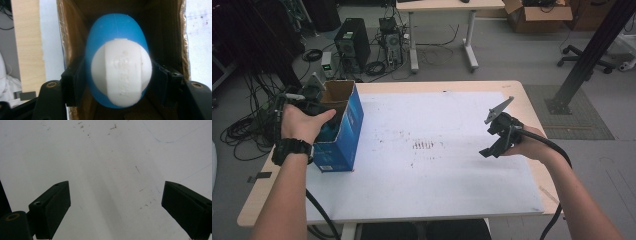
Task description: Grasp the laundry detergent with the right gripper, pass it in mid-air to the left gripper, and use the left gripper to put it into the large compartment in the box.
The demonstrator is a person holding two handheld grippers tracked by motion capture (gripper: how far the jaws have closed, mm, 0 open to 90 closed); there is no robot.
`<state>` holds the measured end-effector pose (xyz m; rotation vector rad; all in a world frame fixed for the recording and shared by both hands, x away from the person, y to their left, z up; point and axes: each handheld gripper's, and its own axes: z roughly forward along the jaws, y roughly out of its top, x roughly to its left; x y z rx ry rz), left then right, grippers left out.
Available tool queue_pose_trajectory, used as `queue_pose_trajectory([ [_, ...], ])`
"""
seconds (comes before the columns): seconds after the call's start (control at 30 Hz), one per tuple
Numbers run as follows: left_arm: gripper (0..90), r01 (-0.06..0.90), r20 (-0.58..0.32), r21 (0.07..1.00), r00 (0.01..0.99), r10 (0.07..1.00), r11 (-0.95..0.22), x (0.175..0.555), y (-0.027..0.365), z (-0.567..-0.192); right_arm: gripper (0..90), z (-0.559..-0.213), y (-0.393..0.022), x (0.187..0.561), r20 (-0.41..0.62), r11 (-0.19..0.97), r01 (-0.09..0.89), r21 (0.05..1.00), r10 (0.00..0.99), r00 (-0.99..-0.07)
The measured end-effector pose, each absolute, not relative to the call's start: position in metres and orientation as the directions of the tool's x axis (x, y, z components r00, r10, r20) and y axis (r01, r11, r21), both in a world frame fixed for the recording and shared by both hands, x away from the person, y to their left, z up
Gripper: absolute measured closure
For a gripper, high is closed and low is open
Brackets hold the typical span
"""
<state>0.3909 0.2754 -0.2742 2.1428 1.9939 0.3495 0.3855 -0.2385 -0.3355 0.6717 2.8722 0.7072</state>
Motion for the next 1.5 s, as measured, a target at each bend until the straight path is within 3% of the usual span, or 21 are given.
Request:
queue_pose_trajectory([
  [0.33, 31.1, 0.95, 0.048, 0.299, 0.075, 0.996, -0.086, 0.387, 0.274, -0.268, 8.6, -0.333, -0.239, 0.383, -0.004, 0.797, 0.388, 0.464, 0.439, -0.898],
  [0.77, 24.8, 0.92, 0.1, 0.348, 0.152, 0.983, -0.177, 0.378, 0.257, -0.221, 8.6, -0.327, -0.239, 0.38, -0.01, 0.795, 0.387, 0.467, 0.442, -0.897],
  [1.07, 17.9, 0.868, 0.12, 0.386, 0.289, 0.95, -0.313, 0.38, 0.222, -0.202, 8.6, -0.323, -0.238, 0.378, -0.014, 0.797, 0.377, 0.472, 0.434, -0.901],
  [1.5, 12.1, 0.792, 0.103, 0.355, 0.495, 0.863, -0.497, 0.386, 0.162, -0.224, 8.5, -0.323, -0.23, 0.382, 0.001, 0.803, 0.368, 0.47, 0.416, -0.909],
])
